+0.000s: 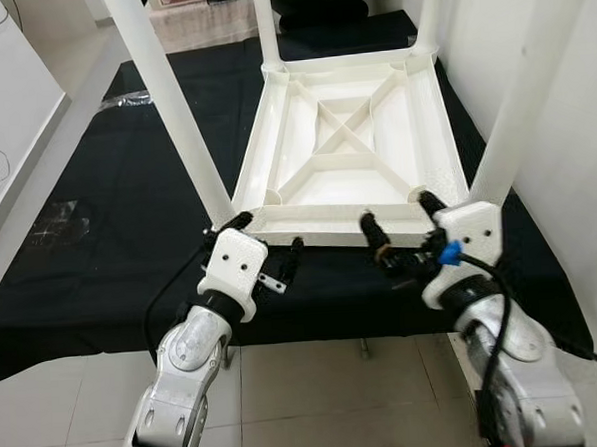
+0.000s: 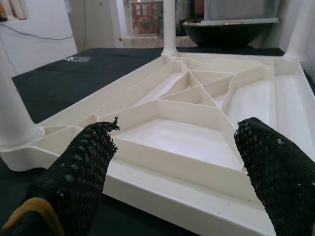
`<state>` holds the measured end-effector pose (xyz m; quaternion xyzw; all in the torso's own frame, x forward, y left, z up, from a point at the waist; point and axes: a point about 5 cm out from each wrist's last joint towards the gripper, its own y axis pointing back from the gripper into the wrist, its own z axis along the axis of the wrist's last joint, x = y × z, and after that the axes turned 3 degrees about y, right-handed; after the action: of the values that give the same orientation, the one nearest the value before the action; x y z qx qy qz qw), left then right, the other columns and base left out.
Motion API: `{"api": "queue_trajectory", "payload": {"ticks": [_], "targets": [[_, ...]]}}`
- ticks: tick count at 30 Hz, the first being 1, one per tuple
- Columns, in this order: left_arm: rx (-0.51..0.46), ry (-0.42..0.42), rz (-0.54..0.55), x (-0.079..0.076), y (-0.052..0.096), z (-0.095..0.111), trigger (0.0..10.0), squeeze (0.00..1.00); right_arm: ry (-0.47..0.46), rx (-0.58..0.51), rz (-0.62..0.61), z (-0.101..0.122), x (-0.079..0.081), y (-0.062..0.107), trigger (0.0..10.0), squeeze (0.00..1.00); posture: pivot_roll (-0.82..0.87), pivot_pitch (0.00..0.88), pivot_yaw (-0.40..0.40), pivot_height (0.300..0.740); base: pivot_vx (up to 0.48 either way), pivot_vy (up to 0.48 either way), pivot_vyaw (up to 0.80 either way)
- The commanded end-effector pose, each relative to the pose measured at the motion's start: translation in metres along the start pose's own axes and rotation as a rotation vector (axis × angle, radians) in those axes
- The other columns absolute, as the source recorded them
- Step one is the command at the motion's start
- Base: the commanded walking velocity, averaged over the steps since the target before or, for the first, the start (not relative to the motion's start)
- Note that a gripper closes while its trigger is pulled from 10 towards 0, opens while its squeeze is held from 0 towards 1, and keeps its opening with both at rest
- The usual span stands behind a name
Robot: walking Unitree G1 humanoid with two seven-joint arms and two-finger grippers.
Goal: Building children table
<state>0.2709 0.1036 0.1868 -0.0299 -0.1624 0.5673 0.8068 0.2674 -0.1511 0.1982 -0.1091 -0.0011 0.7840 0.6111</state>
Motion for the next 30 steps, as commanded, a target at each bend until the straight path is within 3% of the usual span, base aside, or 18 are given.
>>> {"api": "queue_trajectory", "payload": {"ticks": [1, 5, 14, 21, 30], "targets": [[0.013, -0.022, 0.022, 0.004, 0.002, -0.003, 10.0, 0.00, -0.004, 0.004, -0.007, -0.003, 0.002, -0.004, 10.0, 0.00, -0.08, 0.158, 0.095, 0.740, 0.000, 0.000, 0.00], [0.009, -0.038, 0.038, 0.007, 0.000, -0.003, 10.0, 0.00, -0.005, -0.001, -0.012, -0.003, 0.004, -0.008, 10.0, 0.00, -0.08, 0.155, 0.099, 0.740, 0.000, 0.000, 0.00], [-0.036, -0.050, 0.102, 0.020, -0.017, 0.008, 10.0, 0.00, 0.027, -0.058, -0.031, 0.004, 0.004, -0.037, 10.0, 0.00, -0.06, 0.150, 0.104, 0.740, 0.000, 0.000, 0.00], [-0.020, -0.060, 0.132, 0.021, -0.014, 0.004, 10.0, 0.00, 0.036, -0.069, -0.049, 0.006, 0.000, -0.046, 10.0, 0.00, -0.05, 0.154, 0.099, 0.740, 0.000, 0.000, 0.00], [-0.068, -0.090, 0.328, 0.046, -0.014, 0.012, 10.0, 0.00, 0.038, -0.075, -0.051, 0.005, -0.001, -0.049, 10.0, 0.00, -0.06, 0.157, 0.094, 0.740, 0.000, 0.000, 0.00]]}}
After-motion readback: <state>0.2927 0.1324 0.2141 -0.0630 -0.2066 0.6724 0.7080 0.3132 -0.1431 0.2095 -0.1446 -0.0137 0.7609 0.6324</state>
